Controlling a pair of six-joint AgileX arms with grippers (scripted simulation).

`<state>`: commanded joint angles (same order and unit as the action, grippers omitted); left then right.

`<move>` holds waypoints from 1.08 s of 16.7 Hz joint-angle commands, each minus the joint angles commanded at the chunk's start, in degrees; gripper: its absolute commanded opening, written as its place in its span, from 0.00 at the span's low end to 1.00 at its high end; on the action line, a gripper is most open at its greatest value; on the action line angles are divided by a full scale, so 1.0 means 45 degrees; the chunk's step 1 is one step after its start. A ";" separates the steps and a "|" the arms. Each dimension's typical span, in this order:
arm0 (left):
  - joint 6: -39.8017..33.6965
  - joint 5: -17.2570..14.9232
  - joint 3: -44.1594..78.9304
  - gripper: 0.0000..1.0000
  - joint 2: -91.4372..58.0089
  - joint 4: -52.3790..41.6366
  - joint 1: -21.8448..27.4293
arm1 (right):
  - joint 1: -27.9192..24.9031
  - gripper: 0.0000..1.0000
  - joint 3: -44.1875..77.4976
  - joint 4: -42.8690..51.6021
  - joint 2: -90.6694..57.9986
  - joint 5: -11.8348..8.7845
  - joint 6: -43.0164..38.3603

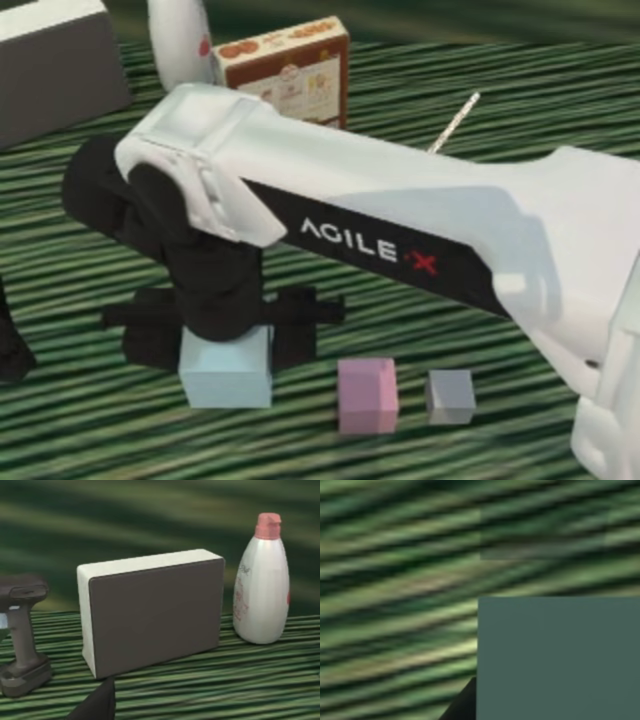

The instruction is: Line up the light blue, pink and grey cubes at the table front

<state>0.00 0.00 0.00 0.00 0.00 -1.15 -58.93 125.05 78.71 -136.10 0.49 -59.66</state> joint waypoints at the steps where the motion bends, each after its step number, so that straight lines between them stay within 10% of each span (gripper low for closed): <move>1: 0.0000 0.0000 0.0000 1.00 0.0000 0.0000 0.0000 | -0.0001 0.00 -0.0043 -0.0042 0.0005 0.0000 0.0008; 13: 0.0000 0.0000 0.0000 1.00 0.0000 0.0000 0.0000 | -0.0060 0.00 -0.2847 -0.3221 -0.0429 0.0025 -0.0027; 18: 0.0000 0.0000 0.0000 1.00 0.0000 0.0000 0.0000 | -0.0060 0.38 -0.2847 -0.3221 -0.0429 0.0025 -0.0027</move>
<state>0.00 0.00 0.00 0.00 0.00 -1.15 -59.20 112.24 64.22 -138.03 0.61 -59.78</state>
